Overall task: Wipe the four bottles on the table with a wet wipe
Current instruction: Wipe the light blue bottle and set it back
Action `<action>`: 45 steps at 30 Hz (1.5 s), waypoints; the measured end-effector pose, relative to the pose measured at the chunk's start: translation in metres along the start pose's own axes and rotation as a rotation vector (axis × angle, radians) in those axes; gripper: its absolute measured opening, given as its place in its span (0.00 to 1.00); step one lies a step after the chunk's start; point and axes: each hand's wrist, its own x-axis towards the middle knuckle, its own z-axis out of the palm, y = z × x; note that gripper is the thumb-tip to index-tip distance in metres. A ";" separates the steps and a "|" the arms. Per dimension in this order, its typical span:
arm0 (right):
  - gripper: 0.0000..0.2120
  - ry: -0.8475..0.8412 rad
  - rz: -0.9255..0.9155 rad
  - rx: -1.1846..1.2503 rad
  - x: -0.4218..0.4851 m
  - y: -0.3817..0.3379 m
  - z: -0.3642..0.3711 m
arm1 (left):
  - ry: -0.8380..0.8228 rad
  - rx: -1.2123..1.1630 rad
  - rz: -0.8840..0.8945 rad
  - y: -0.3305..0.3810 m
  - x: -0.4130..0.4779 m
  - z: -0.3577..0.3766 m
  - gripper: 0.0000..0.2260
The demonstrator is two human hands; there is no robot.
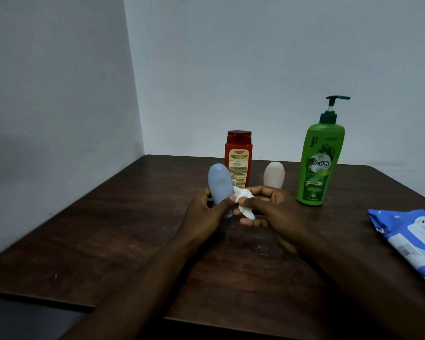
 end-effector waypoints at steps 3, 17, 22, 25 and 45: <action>0.14 0.020 0.007 0.008 0.002 0.001 -0.001 | -0.014 -0.033 -0.017 -0.001 0.001 -0.001 0.21; 0.09 -0.045 0.123 -0.034 0.035 0.007 0.045 | 0.239 0.042 -0.032 -0.011 0.032 -0.047 0.21; 0.09 0.007 0.104 -0.082 0.059 0.017 0.058 | 0.203 0.007 -0.057 -0.018 0.051 -0.057 0.23; 0.13 0.041 0.093 -0.106 0.070 0.020 0.062 | 0.210 -0.024 -0.053 -0.023 0.062 -0.059 0.20; 0.14 0.017 0.073 -0.144 0.089 0.036 0.062 | 0.228 0.033 0.004 -0.033 0.077 -0.058 0.20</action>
